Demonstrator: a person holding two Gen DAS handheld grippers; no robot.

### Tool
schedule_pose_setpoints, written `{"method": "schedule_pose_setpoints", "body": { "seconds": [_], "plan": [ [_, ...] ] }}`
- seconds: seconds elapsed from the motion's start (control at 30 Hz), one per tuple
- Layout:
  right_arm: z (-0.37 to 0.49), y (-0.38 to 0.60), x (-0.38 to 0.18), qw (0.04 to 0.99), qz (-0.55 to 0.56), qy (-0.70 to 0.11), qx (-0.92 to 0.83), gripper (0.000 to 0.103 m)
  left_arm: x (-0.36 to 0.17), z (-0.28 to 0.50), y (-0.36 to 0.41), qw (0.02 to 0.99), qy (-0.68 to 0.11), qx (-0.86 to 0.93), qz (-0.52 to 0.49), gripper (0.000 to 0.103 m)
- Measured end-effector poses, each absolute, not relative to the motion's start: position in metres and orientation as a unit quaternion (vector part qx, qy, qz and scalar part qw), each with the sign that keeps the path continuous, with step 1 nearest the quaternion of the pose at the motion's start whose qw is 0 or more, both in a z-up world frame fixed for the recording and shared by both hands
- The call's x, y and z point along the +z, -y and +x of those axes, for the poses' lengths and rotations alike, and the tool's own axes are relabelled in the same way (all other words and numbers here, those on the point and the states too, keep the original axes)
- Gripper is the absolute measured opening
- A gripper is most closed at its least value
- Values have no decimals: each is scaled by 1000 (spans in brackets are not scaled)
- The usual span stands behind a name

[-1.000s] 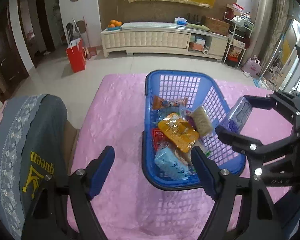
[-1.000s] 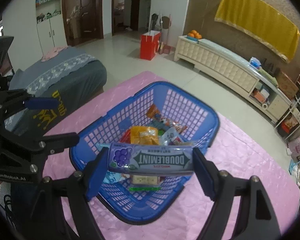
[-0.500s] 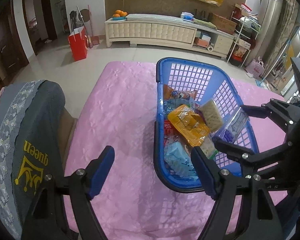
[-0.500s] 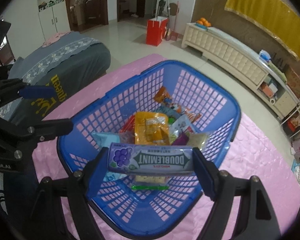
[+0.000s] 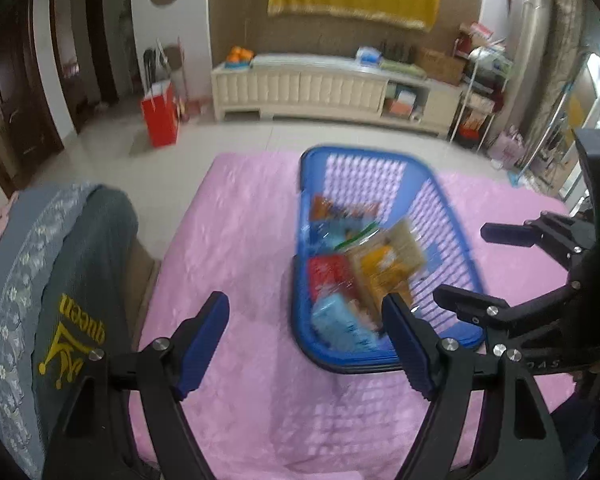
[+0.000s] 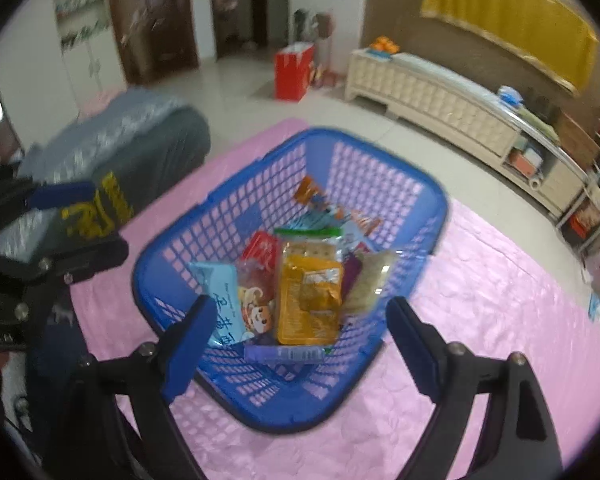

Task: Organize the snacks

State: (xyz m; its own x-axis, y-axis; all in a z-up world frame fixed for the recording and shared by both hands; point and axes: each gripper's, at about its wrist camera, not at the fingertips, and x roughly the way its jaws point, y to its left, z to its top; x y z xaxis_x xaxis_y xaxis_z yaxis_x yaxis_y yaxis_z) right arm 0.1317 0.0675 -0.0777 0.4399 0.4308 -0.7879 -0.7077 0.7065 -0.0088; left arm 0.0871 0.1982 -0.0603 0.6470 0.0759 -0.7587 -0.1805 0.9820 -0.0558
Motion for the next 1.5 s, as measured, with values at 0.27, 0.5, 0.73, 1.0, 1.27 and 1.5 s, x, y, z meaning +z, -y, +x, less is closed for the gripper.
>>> {"method": "schedule_pose_setpoints", "body": {
  "seconds": [0.27,0.5,0.73,1.0,1.27,1.5],
  "plan": [
    [87,-5,-26,885,-119,-333,304,89,-16,54,-144,936,-345,46,-48,77],
    [38,46,-7,925,-90,-281,239,89,3,21,-100,952,-298,51,-38,77],
    [-3,82,-4,948,-62,-245,193,90,5,-19,-65,967,-251,29,-26,77],
    [-45,95,6,958,-56,-212,185,97,15,-59,-49,977,-209,38,-13,94],
    [-80,97,18,968,-81,-165,168,103,31,-104,-39,984,-169,47,-8,102],
    [-96,106,18,969,-65,-166,172,103,38,-126,-28,986,-161,49,-6,102]
  ]
}}
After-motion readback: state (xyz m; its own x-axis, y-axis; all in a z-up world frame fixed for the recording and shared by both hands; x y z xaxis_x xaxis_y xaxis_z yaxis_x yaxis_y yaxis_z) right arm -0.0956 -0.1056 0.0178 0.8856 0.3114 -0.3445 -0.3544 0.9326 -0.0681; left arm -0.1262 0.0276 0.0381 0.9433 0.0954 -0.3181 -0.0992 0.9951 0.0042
